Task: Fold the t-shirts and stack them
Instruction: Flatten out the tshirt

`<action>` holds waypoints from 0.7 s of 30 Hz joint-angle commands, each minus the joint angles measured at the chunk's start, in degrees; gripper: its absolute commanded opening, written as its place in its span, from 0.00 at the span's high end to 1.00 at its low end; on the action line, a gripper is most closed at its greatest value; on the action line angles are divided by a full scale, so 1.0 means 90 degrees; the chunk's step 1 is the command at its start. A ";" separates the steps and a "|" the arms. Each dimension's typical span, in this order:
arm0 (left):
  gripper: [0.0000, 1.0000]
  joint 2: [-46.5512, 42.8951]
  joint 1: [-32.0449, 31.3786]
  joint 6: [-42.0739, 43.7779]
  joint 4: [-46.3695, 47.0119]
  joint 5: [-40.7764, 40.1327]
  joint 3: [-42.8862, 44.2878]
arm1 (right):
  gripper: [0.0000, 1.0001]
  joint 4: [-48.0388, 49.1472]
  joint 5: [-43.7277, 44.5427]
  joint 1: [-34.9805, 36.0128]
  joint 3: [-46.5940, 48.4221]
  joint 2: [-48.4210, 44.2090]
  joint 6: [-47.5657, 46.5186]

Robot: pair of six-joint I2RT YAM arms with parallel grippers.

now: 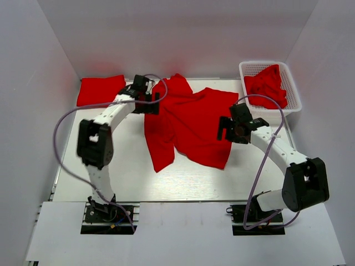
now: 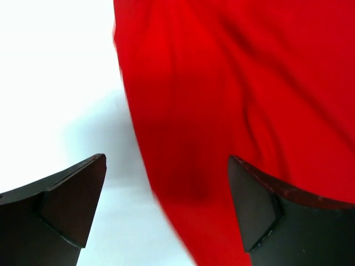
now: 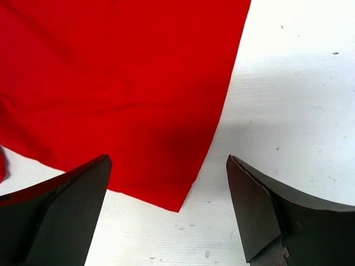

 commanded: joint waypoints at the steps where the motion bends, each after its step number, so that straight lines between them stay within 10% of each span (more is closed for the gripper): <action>1: 0.00 -0.1813 -0.0012 -0.0774 0.0290 0.0549 -0.1718 | 0.10 -0.0180 -0.0072 -0.0030 -0.0090 -0.0376 -0.0136; 8: 0.00 -0.3333 -0.0343 -0.1205 0.1143 0.1890 -0.4679 | 0.10 -0.0181 -0.0043 -0.0011 -0.0646 -0.1108 -0.0195; 21: 0.07 -0.3588 -0.1818 -0.1644 0.0489 0.1062 -0.5581 | 0.10 -0.0239 0.0035 -0.0011 -0.1076 -0.1539 -0.0126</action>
